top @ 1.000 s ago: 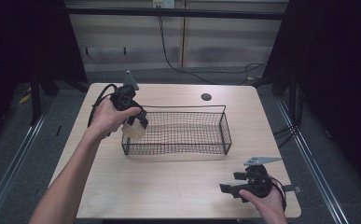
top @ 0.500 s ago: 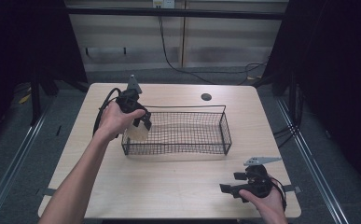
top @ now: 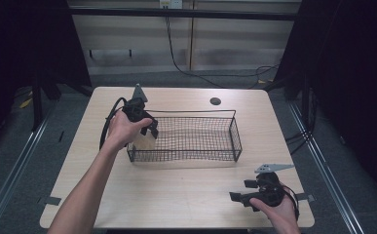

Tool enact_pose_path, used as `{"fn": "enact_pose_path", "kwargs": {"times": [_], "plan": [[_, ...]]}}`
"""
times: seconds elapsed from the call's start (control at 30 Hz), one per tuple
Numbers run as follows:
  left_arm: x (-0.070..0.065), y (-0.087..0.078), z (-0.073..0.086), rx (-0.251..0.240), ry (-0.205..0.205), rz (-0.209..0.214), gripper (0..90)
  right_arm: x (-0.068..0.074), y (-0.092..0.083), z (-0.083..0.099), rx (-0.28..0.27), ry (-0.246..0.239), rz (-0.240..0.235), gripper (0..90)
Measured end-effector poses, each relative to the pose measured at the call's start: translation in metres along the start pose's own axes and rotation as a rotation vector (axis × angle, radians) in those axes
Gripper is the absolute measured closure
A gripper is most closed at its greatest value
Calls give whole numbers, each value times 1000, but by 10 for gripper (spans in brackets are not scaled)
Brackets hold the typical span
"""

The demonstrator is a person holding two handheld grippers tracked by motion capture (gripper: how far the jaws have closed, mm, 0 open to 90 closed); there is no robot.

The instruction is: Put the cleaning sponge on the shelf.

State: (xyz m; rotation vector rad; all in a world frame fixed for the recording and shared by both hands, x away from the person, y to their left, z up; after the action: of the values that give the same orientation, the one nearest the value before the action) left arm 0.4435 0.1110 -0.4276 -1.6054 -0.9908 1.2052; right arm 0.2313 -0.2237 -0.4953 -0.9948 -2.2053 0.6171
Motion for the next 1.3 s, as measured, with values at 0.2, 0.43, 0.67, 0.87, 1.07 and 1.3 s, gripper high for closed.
{"fn": "enact_pose_path", "kwargs": {"times": [0.2,0.43,0.67,0.87,1.07,1.3], "plan": [[1,7,-2,6,-21,-19,277,0,0,0,0,-2,-2,152],[4,16,-2,19,-35,-38,277,0,0,0,1,-6,-4,152],[3,23,-1,26,-34,-55,276,1,0,0,-2,-4,-3,152],[3,29,-1,28,-46,-60,276,0,0,0,-1,0,2,152],[7,34,1,43,-44,-82,276,0,0,0,-2,-4,2,152],[8,39,1,48,-48,-97,275,0,0,0,-1,-3,1,152]]}}
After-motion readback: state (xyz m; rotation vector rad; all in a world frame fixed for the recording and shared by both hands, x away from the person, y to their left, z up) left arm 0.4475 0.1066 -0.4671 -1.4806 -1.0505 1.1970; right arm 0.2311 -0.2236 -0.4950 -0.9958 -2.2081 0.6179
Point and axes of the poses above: each handheld gripper's, and its own axes: y roughly forward along the jaws, z roughly out of its underside, x roughly to its left, the point moved 5 cm from there along y, roughly forward along the jaws, and after that the axes turned 6 degrees about -x, right-handed, at the moved point
